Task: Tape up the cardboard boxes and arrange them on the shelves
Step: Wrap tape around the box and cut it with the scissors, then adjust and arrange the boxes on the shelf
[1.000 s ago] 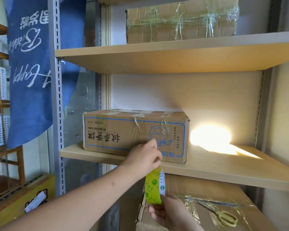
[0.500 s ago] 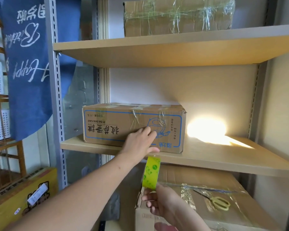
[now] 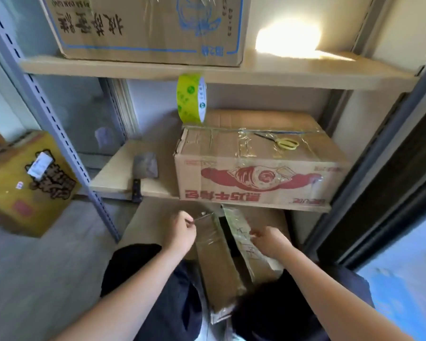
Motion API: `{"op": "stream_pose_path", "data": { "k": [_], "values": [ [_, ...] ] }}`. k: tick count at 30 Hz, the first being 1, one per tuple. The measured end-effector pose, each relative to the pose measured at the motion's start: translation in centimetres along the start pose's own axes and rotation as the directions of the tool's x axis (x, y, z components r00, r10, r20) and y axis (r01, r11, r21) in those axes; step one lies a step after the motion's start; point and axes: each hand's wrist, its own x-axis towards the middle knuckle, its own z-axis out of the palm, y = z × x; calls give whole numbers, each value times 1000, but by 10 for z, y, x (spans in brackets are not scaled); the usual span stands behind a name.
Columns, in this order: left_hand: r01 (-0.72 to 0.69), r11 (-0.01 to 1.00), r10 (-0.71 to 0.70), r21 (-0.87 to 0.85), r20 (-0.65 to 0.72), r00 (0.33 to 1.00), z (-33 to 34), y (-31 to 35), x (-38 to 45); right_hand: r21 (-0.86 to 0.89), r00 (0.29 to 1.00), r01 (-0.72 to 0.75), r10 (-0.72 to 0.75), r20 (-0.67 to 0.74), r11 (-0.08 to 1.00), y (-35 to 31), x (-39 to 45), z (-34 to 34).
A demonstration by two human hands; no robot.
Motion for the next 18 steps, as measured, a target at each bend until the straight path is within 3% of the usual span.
{"op": "stream_pose_path", "data": {
  "k": [3, 5, 9, 12, 14, 18],
  "values": [
    [-71, 966, -40, 247, 418, 908, 53, -21, -13, -131, 987, 11, 10, 162, 991, 26, 8, 37],
    [-13, 954, -158, 298, 540, 827, 79, -26, -16, -175, 972, -34, 73, 222, 984, 37, 18, 56],
    [309, 889, -449, 337, 513, 732, 118, -43, -8, -116, 953, -185, 207, 219, 976, 45, 50, 79],
    [525, 836, -529, 159, 484, 697, 138, -56, 2, -7, 917, -295, 285, 280, 955, 42, 71, 90],
    [545, 834, -514, 92, 489, 705, 149, -62, 7, -92, 899, -311, 324, 295, 946, 36, 76, 96],
    [536, 834, -533, 131, 441, 722, 152, -69, 7, -178, 909, -298, 336, 247, 938, 17, 68, 115]
  ]
}}
